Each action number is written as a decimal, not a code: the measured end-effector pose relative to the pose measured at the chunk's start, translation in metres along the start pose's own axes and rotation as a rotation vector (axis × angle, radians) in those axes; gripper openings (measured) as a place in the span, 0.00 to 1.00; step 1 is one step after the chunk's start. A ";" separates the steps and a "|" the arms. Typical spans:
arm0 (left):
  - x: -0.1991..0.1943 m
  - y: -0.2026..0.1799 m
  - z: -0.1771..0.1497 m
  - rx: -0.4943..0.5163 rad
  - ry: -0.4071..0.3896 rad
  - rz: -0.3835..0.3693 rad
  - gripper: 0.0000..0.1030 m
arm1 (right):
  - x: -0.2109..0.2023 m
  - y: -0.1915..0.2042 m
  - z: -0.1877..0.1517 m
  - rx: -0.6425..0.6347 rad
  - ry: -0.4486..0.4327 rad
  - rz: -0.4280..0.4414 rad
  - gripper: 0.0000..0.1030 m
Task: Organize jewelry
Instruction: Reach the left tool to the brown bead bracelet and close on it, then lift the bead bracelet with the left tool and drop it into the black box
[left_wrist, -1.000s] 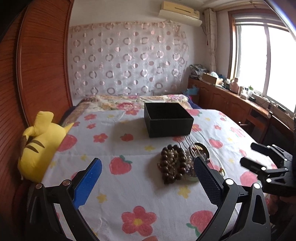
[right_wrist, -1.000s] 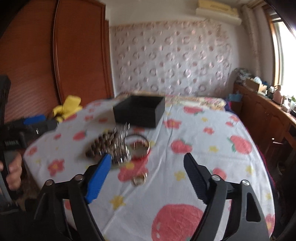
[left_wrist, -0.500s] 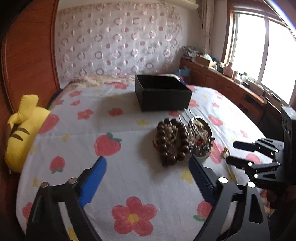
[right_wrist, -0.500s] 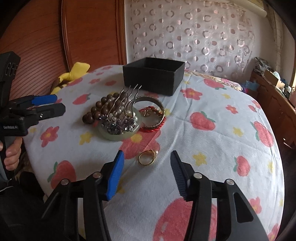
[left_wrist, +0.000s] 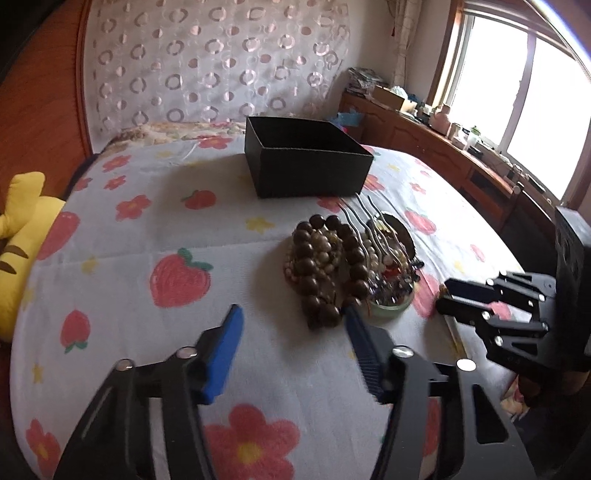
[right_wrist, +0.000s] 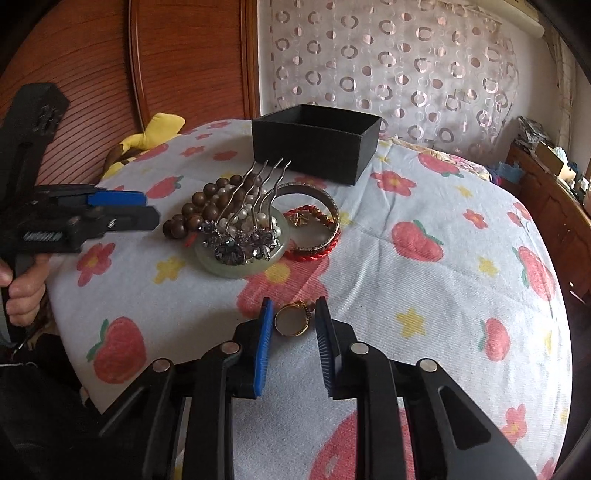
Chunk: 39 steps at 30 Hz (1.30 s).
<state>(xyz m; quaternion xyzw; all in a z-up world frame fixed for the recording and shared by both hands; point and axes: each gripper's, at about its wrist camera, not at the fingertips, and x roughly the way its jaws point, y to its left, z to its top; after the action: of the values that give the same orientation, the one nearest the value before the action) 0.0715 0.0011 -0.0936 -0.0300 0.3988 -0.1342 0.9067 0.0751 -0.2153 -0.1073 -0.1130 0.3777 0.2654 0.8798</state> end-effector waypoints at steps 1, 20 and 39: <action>0.003 0.002 0.004 -0.001 0.007 -0.003 0.42 | 0.000 0.000 0.000 -0.001 -0.004 -0.002 0.25; 0.045 0.001 0.039 0.017 0.079 -0.070 0.12 | -0.003 0.001 -0.002 0.002 -0.023 -0.006 0.25; -0.043 -0.027 0.093 0.098 -0.146 -0.080 0.12 | -0.040 0.008 0.024 -0.037 -0.108 0.017 0.24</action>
<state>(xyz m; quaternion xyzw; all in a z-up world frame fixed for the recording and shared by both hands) 0.1058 -0.0179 0.0043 -0.0112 0.3230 -0.1870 0.9277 0.0618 -0.2144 -0.0616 -0.1112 0.3255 0.2855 0.8945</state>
